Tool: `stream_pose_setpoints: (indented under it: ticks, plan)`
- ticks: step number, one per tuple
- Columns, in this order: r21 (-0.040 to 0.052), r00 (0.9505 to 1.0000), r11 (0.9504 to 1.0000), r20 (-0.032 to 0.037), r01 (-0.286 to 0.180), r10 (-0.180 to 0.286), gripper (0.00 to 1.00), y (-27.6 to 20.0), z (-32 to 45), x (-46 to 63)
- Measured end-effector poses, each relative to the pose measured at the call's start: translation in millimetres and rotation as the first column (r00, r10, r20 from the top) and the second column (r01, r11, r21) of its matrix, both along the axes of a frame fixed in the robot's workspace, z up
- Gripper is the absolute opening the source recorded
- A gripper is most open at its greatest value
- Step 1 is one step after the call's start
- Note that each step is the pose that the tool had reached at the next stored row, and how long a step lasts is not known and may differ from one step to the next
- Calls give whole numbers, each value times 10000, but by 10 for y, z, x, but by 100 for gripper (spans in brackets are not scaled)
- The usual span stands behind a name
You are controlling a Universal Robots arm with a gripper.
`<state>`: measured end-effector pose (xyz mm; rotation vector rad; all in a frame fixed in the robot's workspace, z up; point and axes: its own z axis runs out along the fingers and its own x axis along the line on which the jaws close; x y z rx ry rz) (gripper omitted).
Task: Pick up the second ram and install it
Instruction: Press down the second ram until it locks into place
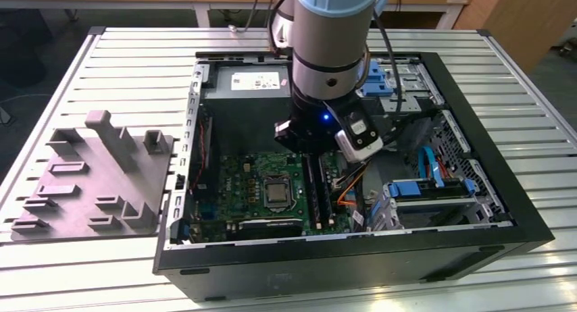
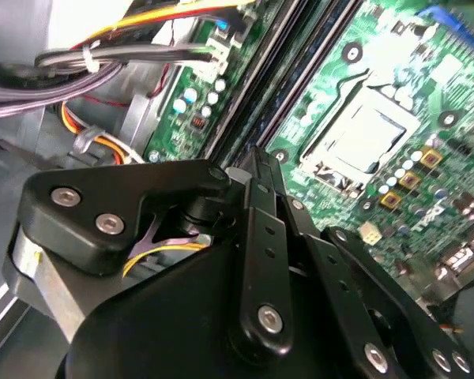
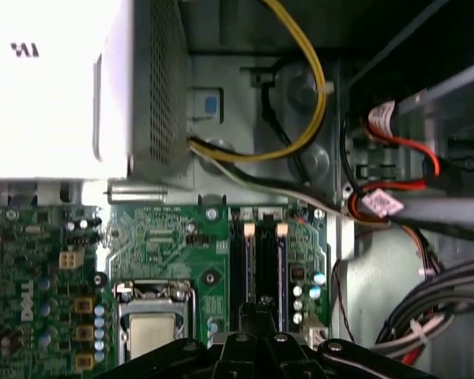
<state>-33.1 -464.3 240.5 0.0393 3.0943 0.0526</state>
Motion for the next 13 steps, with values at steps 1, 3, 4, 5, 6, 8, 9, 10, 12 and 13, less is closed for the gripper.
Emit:
stream_pose_setpoints:
  ticks: [1,3,4,5,6,8,9,10,12,13]
  plan:
    - [-1,10000,10000,0,0,0,10,-20,0,0]
    - [-2,10000,10000,-1,-1,1,10,-57,1,0]
    - [-2,10000,10000,-1,0,0,10,-73,1,0]
    - [-1,10000,10000,0,0,0,10,-89,0,0]
    - [-1,10000,10000,-1,0,0,10,-102,0,0]
    - [0,10000,10000,0,0,0,10,-134,0,0]
    - [-1,10000,10000,0,0,0,10,-148,0,0]
    - [-1,10000,10000,0,0,0,10,-161,0,0]
    - [-2,10000,10000,-1,0,0,10,-187,1,0]
    - [-1,10000,10000,-1,0,0,10,-200,1,0]
